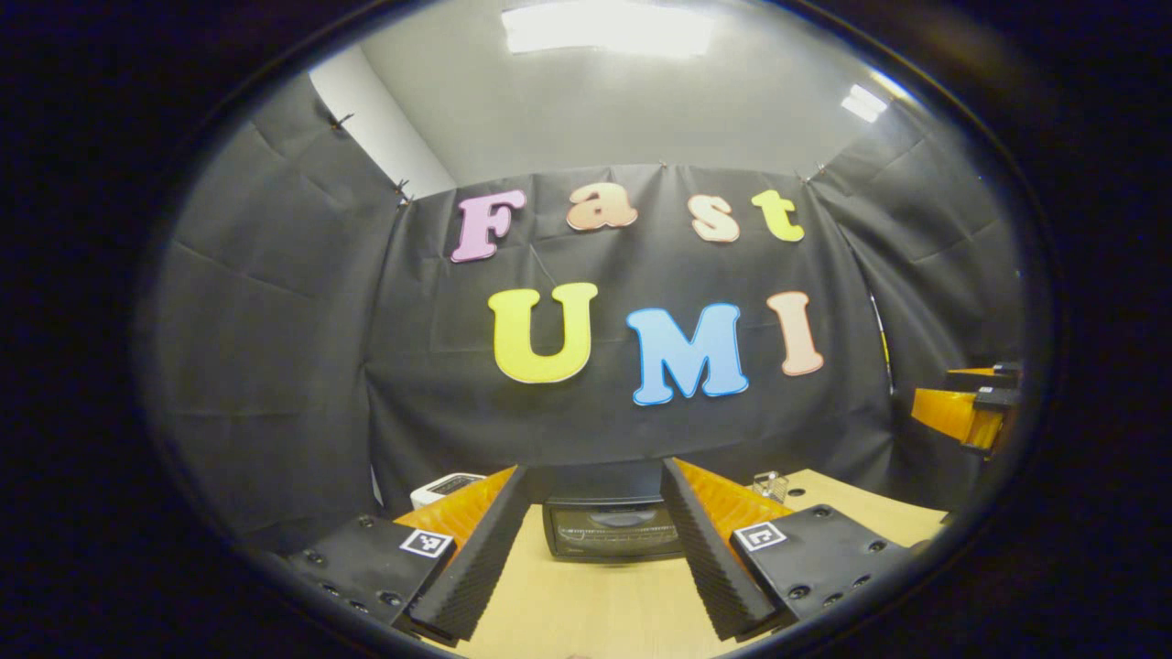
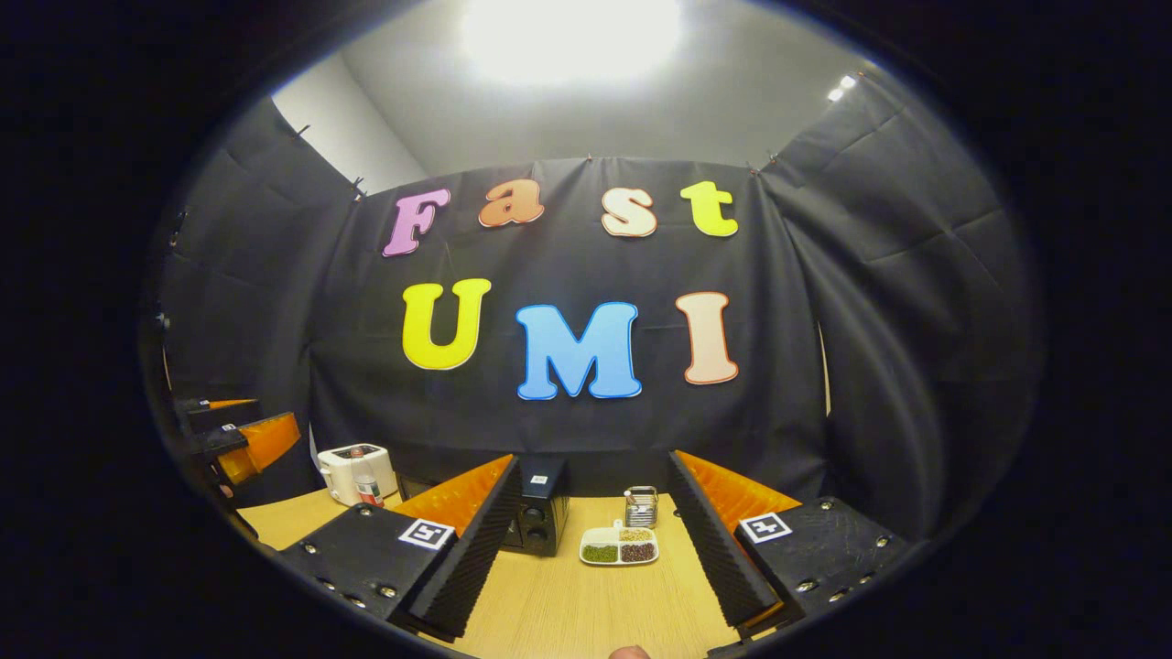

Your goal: Open the electric oven with the left hand, put the food in, and close the electric oven.

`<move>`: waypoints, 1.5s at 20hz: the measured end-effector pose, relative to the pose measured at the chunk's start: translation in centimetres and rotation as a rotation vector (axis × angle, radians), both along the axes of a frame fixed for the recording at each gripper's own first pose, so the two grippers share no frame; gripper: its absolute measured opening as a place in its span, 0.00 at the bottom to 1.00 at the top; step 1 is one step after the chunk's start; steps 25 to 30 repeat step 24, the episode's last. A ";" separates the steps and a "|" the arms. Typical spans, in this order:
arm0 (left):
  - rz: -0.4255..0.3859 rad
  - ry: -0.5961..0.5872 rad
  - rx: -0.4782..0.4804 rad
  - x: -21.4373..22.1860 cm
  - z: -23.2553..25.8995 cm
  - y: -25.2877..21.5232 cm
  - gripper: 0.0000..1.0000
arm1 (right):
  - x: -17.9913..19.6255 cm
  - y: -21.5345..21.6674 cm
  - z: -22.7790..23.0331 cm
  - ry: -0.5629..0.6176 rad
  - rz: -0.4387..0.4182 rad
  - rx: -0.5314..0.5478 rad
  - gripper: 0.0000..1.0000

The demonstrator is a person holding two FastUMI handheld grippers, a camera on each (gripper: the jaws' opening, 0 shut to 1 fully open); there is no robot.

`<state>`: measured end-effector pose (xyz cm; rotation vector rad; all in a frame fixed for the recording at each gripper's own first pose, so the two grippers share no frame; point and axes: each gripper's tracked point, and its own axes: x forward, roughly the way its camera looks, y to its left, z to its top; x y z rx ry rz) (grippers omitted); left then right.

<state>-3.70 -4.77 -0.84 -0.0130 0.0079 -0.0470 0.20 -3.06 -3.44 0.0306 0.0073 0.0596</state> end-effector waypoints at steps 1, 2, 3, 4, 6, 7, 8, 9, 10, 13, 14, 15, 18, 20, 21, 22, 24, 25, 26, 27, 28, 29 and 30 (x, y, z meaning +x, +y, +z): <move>0.006 -0.010 0.002 -0.5 0.1 0.6 0.91 | -0.1 0.0 0.1 -0.003 -0.011 -0.005 0.98; 0.008 -0.008 0.007 -0.8 0.1 1.2 1.00 | -0.3 0.1 0.2 -0.002 -0.020 -0.009 0.98; 0.003 -0.006 0.008 -1.2 -0.1 1.3 1.00 | -0.6 0.3 0.2 -0.002 -0.024 -0.011 0.98; 0.000 -0.010 0.007 -1.4 0.0 1.7 1.00 | -0.7 0.5 0.3 -0.004 -0.027 -0.011 0.98; 0.002 -0.002 0.000 -1.4 0.0 2.4 1.00 | -1.1 0.8 0.2 -0.005 -0.039 -0.009 0.98; 0.008 -0.003 -0.010 -1.4 0.2 3.0 1.00 | -1.2 1.0 0.5 -0.012 -0.039 -0.007 0.98; 0.014 -0.012 -0.019 -1.6 0.6 3.5 1.00 | -1.4 1.3 0.9 -0.020 -0.037 -0.007 0.98; 0.019 -0.021 -0.021 -1.7 1.0 4.0 1.00 | -1.3 1.4 1.0 -0.026 -0.038 -0.007 0.98; 0.023 -0.023 -0.016 -2.0 1.0 4.5 1.00 | -1.3 1.5 1.3 -0.033 -0.039 -0.006 0.98; 0.028 -0.019 -0.009 -2.2 1.0 5.4 1.00 | -1.2 1.2 2.5 -0.063 -0.058 0.002 0.98; 0.032 -0.014 -0.014 -2.4 0.9 5.6 1.00 | -1.2 1.1 2.6 -0.067 -0.063 0.002 0.98; 0.034 -0.014 -0.019 -2.4 0.8 5.7 1.00 | -1.2 1.1 2.6 -0.065 -0.065 0.005 0.98; 0.035 -0.012 -0.018 -2.9 0.9 5.8 0.95 | -1.2 0.9 2.6 -0.062 -0.068 0.014 0.98; 0.034 -0.016 -0.017 -3.0 1.1 5.5 0.96 | -1.3 0.9 2.8 -0.069 -0.064 0.000 0.98; 0.033 -0.016 -0.021 -3.1 1.1 5.3 1.00 | -1.2 0.8 2.8 -0.071 -0.064 -0.011 0.98; 0.033 -0.015 -0.026 -3.2 1.0 5.3 1.00 | -1.2 0.7 2.8 -0.068 -0.064 -0.017 0.98; 0.028 -0.015 -0.035 -3.5 1.1 5.1 1.00 | -1.3 0.7 3.2 -0.073 -0.063 -0.009 0.98; 0.028 -0.015 -0.035 -3.5 1.1 5.1 1.00 | -1.3 0.7 3.2 -0.073 -0.063 -0.009 0.98; 0.028 -0.015 -0.035 -3.5 1.1 5.1 1.00 | -1.3 0.7 3.2 -0.073 -0.063 -0.009 0.98; 0.028 -0.015 -0.035 -3.5 1.1 5.1 1.00 | -1.3 0.7 3.2 -0.073 -0.063 -0.009 0.98; 0.028 -0.015 -0.035 -3.5 1.1 5.1 1.00 | -1.3 0.7 3.2 -0.073 -0.063 -0.009 0.98; 0.028 -0.015 -0.035 -3.5 1.1 5.1 1.00 | -1.3 0.7 3.2 -0.073 -0.063 -0.009 0.98; 0.028 -0.015 -0.035 -3.5 1.1 5.1 1.00 | -1.3 0.7 3.2 -0.073 -0.063 -0.009 0.98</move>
